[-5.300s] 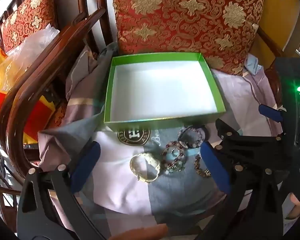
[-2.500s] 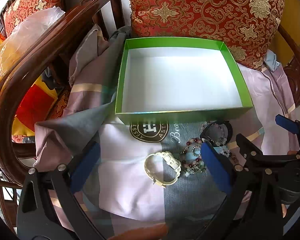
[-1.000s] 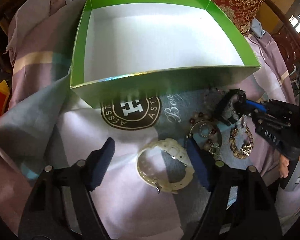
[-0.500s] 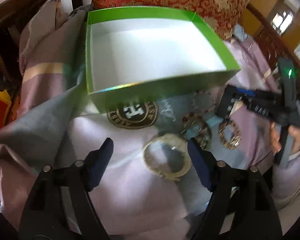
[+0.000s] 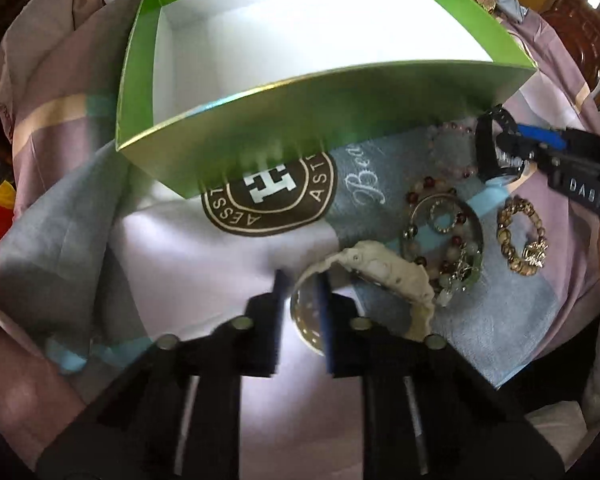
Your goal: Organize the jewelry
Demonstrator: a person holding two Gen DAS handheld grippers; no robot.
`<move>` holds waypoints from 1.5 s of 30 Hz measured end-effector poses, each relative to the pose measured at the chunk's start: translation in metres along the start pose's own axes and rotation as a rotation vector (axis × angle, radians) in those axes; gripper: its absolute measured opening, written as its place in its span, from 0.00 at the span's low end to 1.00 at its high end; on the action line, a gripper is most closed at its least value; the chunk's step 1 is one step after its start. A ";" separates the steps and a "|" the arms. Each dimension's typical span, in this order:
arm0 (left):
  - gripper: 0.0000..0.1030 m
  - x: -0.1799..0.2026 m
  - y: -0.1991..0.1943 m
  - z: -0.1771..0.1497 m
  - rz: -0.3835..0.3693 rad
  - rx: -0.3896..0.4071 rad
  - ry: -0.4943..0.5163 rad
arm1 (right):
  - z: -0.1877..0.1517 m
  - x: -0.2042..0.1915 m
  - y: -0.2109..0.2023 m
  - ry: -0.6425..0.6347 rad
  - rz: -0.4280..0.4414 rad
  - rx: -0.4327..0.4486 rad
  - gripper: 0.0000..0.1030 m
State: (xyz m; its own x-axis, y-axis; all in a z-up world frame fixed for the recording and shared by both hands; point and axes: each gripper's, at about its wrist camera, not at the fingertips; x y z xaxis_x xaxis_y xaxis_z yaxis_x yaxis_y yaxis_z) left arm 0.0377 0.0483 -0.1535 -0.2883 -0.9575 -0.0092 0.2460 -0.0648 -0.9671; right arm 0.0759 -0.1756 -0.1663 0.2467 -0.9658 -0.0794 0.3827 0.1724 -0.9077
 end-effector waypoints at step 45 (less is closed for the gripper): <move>0.07 -0.002 0.007 0.016 0.036 0.051 -0.020 | -0.010 0.031 -0.045 0.026 0.108 0.028 0.40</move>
State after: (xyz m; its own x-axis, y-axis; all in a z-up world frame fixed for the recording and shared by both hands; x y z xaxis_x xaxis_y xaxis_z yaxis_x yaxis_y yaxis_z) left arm 0.0548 0.0452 -0.1558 -0.2598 -0.9649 -0.0386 0.3032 -0.0436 -0.9519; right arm 0.0577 -0.2154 -0.1317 0.2643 -0.9461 -0.1870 0.3799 0.2804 -0.8815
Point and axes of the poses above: each gripper's, at about its wrist camera, not at the fingertips, and y roughly the way its jaws point, x to its right, z to its top
